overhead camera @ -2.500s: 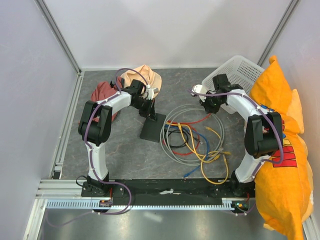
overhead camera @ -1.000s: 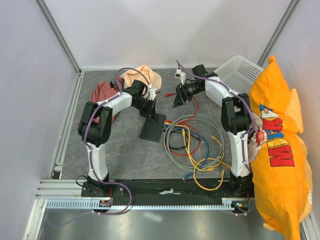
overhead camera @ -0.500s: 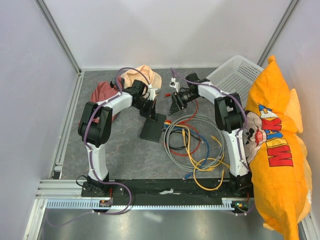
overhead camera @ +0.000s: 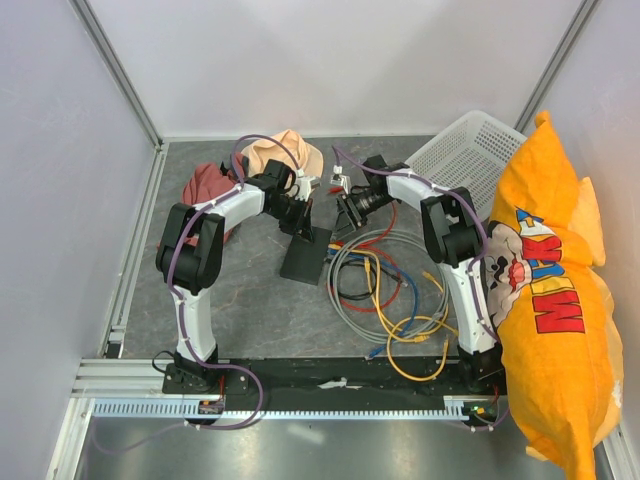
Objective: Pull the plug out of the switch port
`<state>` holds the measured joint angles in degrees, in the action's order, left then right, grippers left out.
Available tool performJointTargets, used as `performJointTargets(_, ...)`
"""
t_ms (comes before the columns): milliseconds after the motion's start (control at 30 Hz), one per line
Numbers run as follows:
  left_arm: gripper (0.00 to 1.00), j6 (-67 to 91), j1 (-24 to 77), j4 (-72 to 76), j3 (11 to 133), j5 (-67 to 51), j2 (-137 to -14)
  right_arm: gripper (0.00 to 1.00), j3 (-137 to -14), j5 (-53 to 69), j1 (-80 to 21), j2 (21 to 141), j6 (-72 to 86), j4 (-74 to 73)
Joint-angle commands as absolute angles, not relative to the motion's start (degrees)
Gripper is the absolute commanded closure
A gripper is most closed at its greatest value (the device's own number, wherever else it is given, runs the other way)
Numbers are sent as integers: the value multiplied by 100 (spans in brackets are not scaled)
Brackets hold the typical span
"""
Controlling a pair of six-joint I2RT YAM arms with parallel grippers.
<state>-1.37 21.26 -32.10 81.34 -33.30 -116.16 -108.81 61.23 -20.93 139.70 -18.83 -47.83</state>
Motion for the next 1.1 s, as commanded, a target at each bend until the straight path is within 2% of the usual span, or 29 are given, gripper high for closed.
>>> performJointTargets(0, 98, -519, 2145, -3700, 7884, -2795, -11681, 41, -10802, 5897, -2171, 14256, -1978, -4913)
performJointTargets(167, 98, -527, 2145, -3691, 7884, -2795, -11698, 42, -10828, 5792, -2215, 14352, -1820, -4843)
performJointTargets(667, 98, -554, 2145, -3674, 7822, -2760, -11689, 55, -10960, 5757, -2224, 14625, -1450, -4579)
performJointTargets(1067, 98, -571, 2144, -3691, 7813, -2733, -11725, 59, -10995, 5924, -2022, 14862, -1292, -4456)
